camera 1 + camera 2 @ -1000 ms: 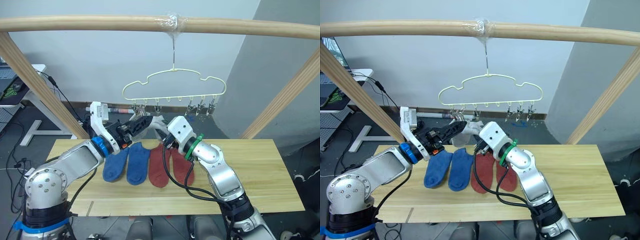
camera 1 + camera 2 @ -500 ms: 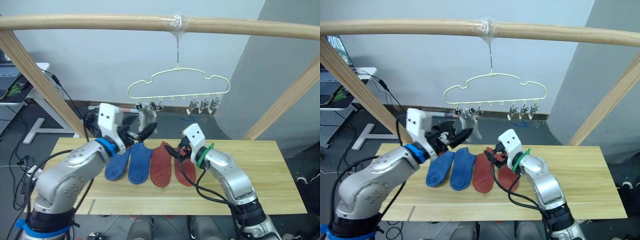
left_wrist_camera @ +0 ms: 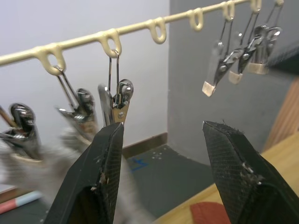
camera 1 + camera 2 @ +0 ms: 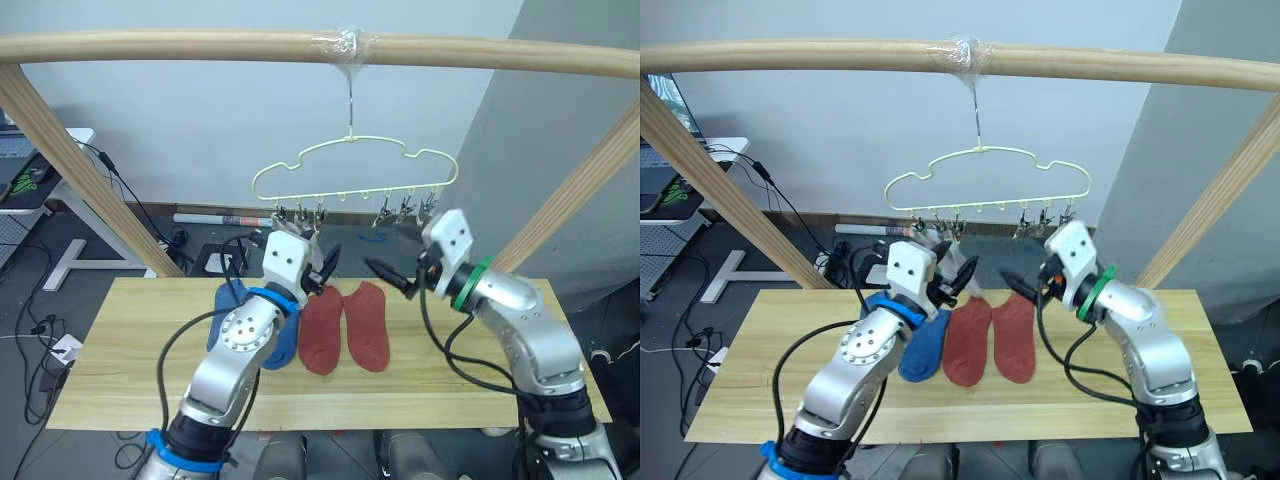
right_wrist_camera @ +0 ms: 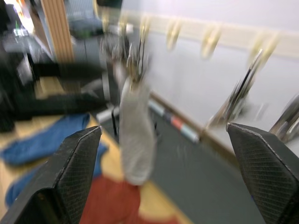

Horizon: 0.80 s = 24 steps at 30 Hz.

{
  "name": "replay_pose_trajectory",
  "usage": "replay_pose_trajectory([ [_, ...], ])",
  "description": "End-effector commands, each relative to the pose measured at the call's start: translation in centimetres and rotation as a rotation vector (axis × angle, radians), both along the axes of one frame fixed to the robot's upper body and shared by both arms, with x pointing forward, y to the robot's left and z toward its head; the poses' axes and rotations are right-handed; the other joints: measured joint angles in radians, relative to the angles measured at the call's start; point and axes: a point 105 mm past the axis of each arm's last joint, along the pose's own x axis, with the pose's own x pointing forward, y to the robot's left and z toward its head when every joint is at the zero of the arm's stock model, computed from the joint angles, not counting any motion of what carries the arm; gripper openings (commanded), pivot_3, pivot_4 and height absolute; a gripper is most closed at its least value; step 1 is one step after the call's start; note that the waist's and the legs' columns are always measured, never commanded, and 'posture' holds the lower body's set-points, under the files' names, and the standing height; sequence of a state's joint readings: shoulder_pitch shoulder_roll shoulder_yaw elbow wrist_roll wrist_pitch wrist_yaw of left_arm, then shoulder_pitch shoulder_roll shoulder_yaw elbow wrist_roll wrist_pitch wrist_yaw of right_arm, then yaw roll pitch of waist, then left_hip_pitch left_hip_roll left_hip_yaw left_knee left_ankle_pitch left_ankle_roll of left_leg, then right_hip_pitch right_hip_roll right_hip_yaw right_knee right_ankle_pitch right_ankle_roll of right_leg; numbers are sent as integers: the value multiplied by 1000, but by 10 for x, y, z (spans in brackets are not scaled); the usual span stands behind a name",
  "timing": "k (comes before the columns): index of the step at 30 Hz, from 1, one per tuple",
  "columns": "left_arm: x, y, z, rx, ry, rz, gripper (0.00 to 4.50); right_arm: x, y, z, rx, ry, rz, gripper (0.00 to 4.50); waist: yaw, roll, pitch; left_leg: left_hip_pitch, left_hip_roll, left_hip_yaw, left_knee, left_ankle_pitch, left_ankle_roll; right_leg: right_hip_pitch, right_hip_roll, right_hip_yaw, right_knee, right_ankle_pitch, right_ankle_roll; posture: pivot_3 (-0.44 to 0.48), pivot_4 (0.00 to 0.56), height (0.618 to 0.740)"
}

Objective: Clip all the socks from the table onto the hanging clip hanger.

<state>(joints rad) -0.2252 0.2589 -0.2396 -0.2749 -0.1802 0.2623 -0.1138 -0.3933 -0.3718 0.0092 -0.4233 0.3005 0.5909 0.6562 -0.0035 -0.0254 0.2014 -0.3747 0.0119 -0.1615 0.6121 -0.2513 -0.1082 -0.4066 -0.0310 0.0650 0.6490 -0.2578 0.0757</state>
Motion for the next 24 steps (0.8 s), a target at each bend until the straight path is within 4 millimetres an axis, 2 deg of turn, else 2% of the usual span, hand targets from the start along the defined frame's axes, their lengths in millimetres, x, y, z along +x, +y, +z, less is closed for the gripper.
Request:
replay_pose_trajectory([
  [1, 8, 4, 9, -24, -59, 63, 2747, -13, 5, 21, 40, -33, 97, 4500, 0, 0, 0, 0, 0, 0, 0, 0, 0, 0, 0, 0, 0, 0, 0, 33, 172, 740],
  [12, 34, -1, 6, -40, -78, 95, 2747, -9, 9, 33, 34, -46, 98, 4500, -3, 0, 0, 0, 0, 0, 1, 0, 0, 0, 0, 0, 1, 0, 0, 25, 176, 740],
  [16, 44, -8, 16, -41, -125, 104, 2747, -7, 11, 36, 38, -57, 98, 4500, -3, 0, 0, 0, 0, 0, 1, 0, 0, 0, 0, 0, 1, 0, 0, 22, 176, 740],
  [24, 42, -19, 25, -18, -186, 102, 2747, -2, 4, 30, 38, -55, 92, 4500, -4, 0, 0, 0, 0, 0, 1, 0, 0, 0, 0, 0, 0, 0, 0, 14, 176, 740],
])
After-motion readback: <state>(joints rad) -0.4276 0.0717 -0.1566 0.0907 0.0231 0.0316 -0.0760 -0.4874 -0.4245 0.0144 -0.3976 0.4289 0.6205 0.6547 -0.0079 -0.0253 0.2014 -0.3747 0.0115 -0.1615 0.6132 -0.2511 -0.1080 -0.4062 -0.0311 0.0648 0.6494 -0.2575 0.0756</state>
